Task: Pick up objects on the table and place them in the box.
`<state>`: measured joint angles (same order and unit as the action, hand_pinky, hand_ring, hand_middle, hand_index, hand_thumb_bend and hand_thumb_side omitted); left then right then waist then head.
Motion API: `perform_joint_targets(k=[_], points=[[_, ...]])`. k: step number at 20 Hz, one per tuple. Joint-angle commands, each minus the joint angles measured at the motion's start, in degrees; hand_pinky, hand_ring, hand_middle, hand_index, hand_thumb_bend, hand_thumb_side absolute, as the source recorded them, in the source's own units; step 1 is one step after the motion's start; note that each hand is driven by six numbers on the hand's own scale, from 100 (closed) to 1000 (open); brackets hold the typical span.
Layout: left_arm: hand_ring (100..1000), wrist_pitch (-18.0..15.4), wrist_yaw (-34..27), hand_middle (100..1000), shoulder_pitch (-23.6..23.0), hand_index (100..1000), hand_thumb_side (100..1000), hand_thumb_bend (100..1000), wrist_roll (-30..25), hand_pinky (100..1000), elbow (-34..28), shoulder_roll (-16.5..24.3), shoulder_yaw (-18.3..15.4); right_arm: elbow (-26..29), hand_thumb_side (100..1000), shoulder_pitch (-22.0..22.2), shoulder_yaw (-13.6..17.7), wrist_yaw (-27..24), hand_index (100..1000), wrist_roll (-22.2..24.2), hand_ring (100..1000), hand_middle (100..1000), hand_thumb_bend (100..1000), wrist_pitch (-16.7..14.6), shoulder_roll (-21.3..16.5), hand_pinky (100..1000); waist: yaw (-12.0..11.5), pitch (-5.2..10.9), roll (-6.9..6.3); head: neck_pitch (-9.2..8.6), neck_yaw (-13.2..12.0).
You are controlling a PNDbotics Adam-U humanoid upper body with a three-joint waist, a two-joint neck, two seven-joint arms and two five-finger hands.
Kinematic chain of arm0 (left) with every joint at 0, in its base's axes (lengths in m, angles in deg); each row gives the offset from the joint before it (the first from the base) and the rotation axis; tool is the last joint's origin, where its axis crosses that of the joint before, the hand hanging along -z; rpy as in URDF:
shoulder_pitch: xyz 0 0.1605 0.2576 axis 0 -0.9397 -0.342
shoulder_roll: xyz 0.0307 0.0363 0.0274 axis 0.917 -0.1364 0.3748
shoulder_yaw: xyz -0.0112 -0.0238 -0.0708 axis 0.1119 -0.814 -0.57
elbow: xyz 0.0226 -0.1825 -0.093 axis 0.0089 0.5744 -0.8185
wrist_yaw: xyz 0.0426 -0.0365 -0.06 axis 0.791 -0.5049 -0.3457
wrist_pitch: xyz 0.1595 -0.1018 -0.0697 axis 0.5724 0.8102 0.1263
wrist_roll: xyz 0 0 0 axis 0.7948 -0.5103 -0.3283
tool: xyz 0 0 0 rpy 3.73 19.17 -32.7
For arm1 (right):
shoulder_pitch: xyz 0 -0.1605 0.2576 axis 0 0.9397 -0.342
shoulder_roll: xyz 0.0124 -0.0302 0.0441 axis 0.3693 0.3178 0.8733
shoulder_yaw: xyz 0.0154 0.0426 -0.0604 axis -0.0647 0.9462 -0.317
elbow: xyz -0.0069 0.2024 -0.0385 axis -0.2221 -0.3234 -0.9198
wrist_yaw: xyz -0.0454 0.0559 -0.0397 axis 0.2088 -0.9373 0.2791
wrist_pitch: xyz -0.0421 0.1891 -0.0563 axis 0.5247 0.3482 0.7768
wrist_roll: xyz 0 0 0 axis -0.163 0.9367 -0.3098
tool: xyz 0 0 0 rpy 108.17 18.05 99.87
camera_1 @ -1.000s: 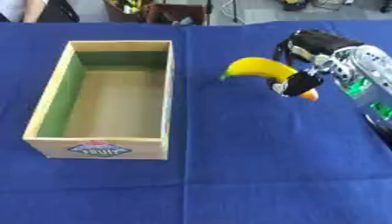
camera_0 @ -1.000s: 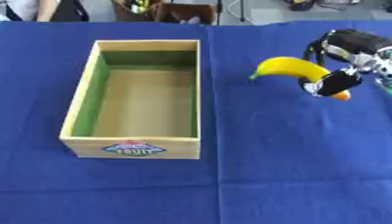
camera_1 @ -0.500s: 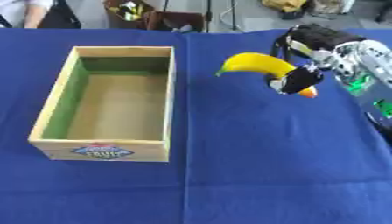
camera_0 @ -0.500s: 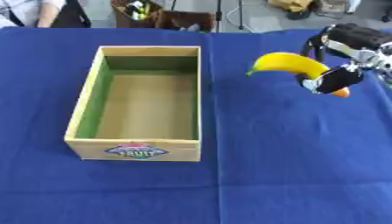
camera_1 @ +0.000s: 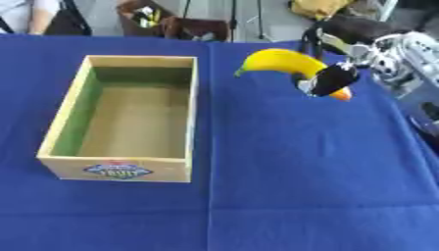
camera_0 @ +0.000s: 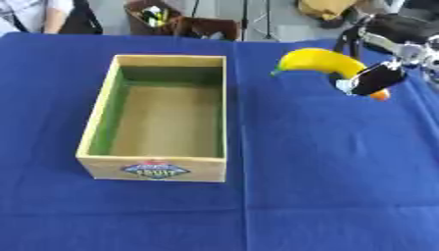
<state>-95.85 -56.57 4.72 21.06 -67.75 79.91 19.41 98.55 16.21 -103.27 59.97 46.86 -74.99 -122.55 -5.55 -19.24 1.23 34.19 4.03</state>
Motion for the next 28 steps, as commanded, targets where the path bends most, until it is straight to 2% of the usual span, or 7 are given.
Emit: perform_joint_targets(k=[1,8,28], points=[[811,0.0,-0.1,907,0.3,1000,1000,100,-0.1,662,-1.0,1.7,-0.3,1.2,352,-1.8,0.3,-0.2,451,0.5,799,380,100,-0.1,-0.6,798,-0.2,1.61,0.08,0.15,0.2],[811,0.0,-0.1,906,0.4,1000,1000,100,0.0,661,-1.0,1.7,-0.3,1.4,356,-3.6,-0.1,-0.3,447,1.1,798,375,100,0.1,0.9,798,-0.7,1.84,0.78,-0.02,0.2],[811,-0.4,-0.2,905,1.6,1000,1000,100,0.1,661,-1.0,1.4,-0.2,-1.3,362,-10.5,-1.3,0.1,439,1.9,794,362,100,0.2,8.2,792,-3.6,1.03,1.84,-0.7,2.0]])
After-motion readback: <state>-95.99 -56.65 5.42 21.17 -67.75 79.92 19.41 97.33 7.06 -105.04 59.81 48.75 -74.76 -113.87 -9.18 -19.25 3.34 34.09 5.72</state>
